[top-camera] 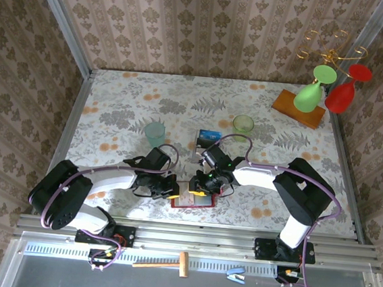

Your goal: Take the credit cards out of the card holder

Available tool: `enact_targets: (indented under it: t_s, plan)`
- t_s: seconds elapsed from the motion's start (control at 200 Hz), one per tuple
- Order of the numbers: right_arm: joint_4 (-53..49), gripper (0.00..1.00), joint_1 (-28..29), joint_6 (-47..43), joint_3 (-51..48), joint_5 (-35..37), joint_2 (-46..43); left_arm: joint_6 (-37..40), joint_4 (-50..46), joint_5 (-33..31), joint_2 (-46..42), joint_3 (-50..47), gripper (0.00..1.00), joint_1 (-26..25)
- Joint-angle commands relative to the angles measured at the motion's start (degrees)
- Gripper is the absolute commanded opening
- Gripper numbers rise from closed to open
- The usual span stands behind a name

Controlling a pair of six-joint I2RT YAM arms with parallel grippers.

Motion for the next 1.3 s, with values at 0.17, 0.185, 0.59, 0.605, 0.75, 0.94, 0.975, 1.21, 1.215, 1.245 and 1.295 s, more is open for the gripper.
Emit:
enact_targets:
  t_s: [0.17, 0.185, 0.59, 0.605, 0.75, 0.94, 0.975, 1.21, 1.215, 1.245, 1.295]
  plan:
    - [-3.09, 0.29, 0.04, -1.65, 1.39, -0.93, 1.86, 1.42, -1.95, -1.18, 1.82, -0.86, 0.05, -0.06]
    - [-3.03, 0.29, 0.04, -1.65, 1.39, -1.02, 1.86, 1.35, -1.99, -1.17, 1.82, -0.86, 0.05, -0.06]
    - [2.0, 0.22, -0.07, 0.9, -0.7, -2.95, -0.27, 1.42, -2.05, -1.03, 1.48, -1.12, 0.05, -0.1]
    - [1.97, 0.21, -0.11, 0.88, -0.71, -2.9, -0.28, 1.48, -2.05, -1.02, 1.5, -1.05, 0.05, -0.12]
    - [1.96, 0.15, -0.23, 0.76, -0.98, -2.14, -0.8, 1.69, -2.43, -1.01, 1.51, -0.84, 0.05, -0.06]
    - [0.0, 0.12, -0.69, -0.59, -1.57, -0.48, -1.25, 1.61, -2.7, -1.1, 1.42, -0.87, 0.05, -0.06]
    - [-0.18, 0.12, -0.98, -0.81, -1.89, -0.27, -1.41, 1.59, -2.74, -1.08, 1.35, -0.82, 0.05, -0.08]
    - [-1.41, 0.11, -2.4, -2.08, -3.65, 0.71, -2.99, 1.68, -3.13, -1.1, 1.41, -0.47, 0.06, -0.07]
    - [-1.44, 0.11, -2.45, -2.09, -3.67, 0.76, -3.03, 1.68, -3.13, -1.09, 1.44, -0.44, 0.06, -0.1]
    - [-1.53, 0.11, -2.61, -2.22, -3.84, 0.8, -3.25, 1.68, -3.15, -1.16, 1.42, -0.42, 0.06, -0.08]
    - [-1.7, 0.11, -2.89, -2.52, -4.18, 0.89, -3.65, 1.68, -3.23, -1.08, 1.53, -0.34, 0.06, -0.1]
